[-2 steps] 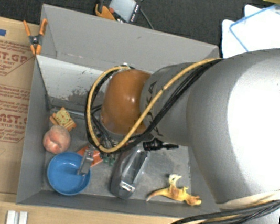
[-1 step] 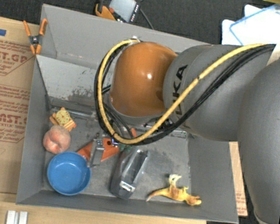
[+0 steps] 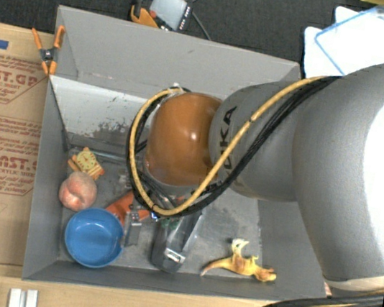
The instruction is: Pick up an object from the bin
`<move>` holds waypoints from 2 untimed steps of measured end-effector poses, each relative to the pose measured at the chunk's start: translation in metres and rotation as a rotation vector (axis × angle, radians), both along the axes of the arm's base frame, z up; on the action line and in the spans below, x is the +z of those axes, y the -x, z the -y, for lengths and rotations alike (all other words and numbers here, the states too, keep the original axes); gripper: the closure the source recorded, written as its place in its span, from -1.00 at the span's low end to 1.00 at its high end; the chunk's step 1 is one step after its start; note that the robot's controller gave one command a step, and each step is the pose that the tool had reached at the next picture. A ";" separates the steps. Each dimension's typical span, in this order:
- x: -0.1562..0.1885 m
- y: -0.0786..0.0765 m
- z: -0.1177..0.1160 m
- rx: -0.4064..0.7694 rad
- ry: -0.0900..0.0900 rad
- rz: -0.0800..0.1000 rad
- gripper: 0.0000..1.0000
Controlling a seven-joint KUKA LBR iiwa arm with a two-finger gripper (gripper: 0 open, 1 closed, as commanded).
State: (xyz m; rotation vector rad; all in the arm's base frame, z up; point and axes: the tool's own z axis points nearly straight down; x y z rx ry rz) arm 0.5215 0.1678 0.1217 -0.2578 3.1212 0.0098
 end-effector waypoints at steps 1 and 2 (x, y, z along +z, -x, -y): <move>-0.024 0.003 -0.001 -0.007 -0.005 0.006 1.00; -0.004 0.004 -0.001 -0.020 -0.006 0.011 1.00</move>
Offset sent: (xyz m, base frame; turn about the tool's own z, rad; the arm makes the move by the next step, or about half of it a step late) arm 0.0000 0.0000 0.0000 0.0000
